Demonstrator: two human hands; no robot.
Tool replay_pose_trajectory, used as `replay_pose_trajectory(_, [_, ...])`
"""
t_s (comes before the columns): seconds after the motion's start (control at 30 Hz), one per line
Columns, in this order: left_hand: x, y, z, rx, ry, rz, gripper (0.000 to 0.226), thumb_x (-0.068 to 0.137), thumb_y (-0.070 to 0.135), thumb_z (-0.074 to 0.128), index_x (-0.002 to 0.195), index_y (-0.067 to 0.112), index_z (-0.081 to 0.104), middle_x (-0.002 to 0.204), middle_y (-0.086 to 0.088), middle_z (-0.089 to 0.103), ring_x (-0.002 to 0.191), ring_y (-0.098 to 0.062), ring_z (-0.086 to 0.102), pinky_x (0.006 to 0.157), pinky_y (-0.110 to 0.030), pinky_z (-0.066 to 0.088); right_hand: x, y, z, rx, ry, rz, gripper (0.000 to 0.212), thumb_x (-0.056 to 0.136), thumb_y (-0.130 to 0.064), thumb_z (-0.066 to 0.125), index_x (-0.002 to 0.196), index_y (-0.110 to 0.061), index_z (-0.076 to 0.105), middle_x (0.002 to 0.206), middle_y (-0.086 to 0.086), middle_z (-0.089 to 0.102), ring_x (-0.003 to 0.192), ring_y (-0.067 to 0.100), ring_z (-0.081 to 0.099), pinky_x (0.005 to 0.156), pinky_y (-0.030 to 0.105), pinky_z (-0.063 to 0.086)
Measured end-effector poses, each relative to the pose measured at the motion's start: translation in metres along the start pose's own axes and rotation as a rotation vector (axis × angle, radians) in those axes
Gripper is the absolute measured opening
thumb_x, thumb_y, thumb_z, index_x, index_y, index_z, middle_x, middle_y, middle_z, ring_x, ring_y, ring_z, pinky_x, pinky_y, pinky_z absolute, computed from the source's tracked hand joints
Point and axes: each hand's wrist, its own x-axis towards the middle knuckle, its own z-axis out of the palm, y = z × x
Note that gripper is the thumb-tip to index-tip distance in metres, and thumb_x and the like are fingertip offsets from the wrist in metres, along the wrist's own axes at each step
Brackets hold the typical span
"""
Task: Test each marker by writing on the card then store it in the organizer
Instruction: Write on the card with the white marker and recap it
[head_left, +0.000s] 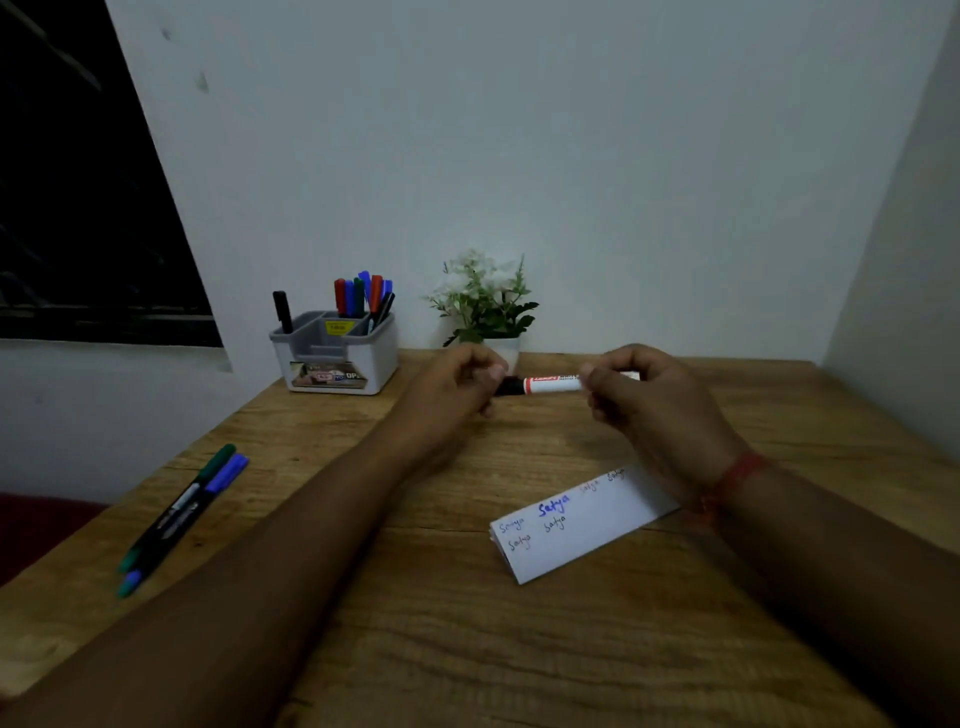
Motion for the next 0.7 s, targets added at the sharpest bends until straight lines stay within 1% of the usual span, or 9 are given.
replay_pose_trajectory(0.07, [-0.004,0.0,0.006,0.126,-0.043,0.06,0.013,0.1,0.026,0.055,0.104,0.025,0.067,0.09,0.002,0.067,0.077,-0.007,0.062,0.074,-0.022,0.05,0.002,0.001,0.0,0.176,0.02,0.031,0.007,0.093,-0.002,0.067,0.097,0.003,0.066,0.077,0.011,0.063,0.069,0.015,0.062,0.066,0.024,0.058])
replay_pose_trajectory(0.13, [-0.004,0.001,0.014,0.239,-0.072,0.103,0.013,0.1,0.025,0.055,0.103,0.027,0.067,0.088,0.002,0.064,0.078,-0.008,0.06,0.071,-0.022,0.046,0.001,0.003,0.002,0.29,0.001,0.059,0.003,0.093,-0.002,0.066,0.095,0.001,0.066,0.079,0.011,0.065,0.07,0.014,0.064,0.066,0.023,0.059])
replay_pose_trajectory(0.2, [-0.005,0.0,0.019,0.286,-0.098,0.157,0.012,0.099,0.025,0.056,0.105,0.023,0.067,0.089,0.001,0.061,0.077,-0.01,0.059,0.071,-0.026,0.047,-0.003,0.005,0.005,0.307,-0.064,0.075,0.002,0.091,-0.001,0.068,0.093,0.001,0.067,0.081,0.012,0.066,0.072,0.016,0.065,0.068,0.024,0.059])
replay_pose_trajectory(0.3, [-0.005,-0.001,0.022,0.265,-0.137,0.212,0.011,0.099,0.023,0.057,0.1,0.028,0.067,0.089,0.005,0.063,0.075,-0.007,0.061,0.072,-0.026,0.05,-0.009,0.007,0.01,0.174,-0.133,0.063,0.004,0.086,-0.001,0.075,0.089,-0.003,0.072,0.086,0.015,0.07,0.082,0.023,0.068,0.078,0.033,0.058])
replay_pose_trajectory(0.37, [-0.005,-0.002,0.022,0.224,-0.187,0.215,0.017,0.101,0.022,0.054,0.095,0.033,0.065,0.085,0.008,0.067,0.075,-0.006,0.062,0.072,-0.024,0.051,-0.013,0.007,0.013,0.117,-0.109,0.053,0.005,0.084,-0.003,0.078,0.086,-0.005,0.074,0.086,0.018,0.073,0.085,0.027,0.071,0.081,0.038,0.059])
replay_pose_trajectory(0.43, [-0.003,-0.003,0.019,0.184,-0.237,0.195,0.016,0.102,0.02,0.051,0.097,0.024,0.066,0.082,0.008,0.067,0.075,-0.007,0.062,0.072,-0.025,0.05,-0.015,0.004,0.013,0.06,-0.068,0.035,0.004,0.084,-0.004,0.078,0.086,-0.003,0.074,0.088,0.023,0.075,0.084,0.028,0.074,0.082,0.038,0.061])
replay_pose_trajectory(0.5, [0.0,-0.003,0.014,0.178,-0.274,0.194,0.017,0.103,0.019,0.05,0.102,0.011,0.065,0.082,0.005,0.067,0.077,-0.008,0.062,0.073,-0.025,0.05,-0.018,0.0,0.013,-0.025,-0.049,0.019,0.009,0.084,-0.007,0.079,0.089,-0.002,0.075,0.088,0.02,0.077,0.083,0.025,0.076,0.084,0.038,0.063])
replay_pose_trajectory(0.6, [0.004,-0.001,0.007,0.175,-0.308,0.201,0.019,0.102,0.018,0.051,0.103,0.005,0.065,0.084,-0.001,0.069,0.081,-0.01,0.063,0.076,-0.022,0.051,-0.022,-0.003,0.015,-0.128,-0.04,-0.011,0.009,0.083,-0.011,0.08,0.089,-0.005,0.077,0.084,0.012,0.078,0.084,0.024,0.077,0.089,0.043,0.061])
replay_pose_trajectory(0.7, [0.005,-0.003,0.004,0.11,-0.342,0.156,0.023,0.103,0.018,0.048,0.101,0.001,0.064,0.079,0.001,0.067,0.077,-0.01,0.06,0.074,-0.022,0.05,-0.024,-0.003,0.019,-0.216,-0.05,-0.07,0.002,0.083,-0.01,0.078,0.084,-0.009,0.076,0.081,0.01,0.078,0.083,0.024,0.076,0.084,0.041,0.06])
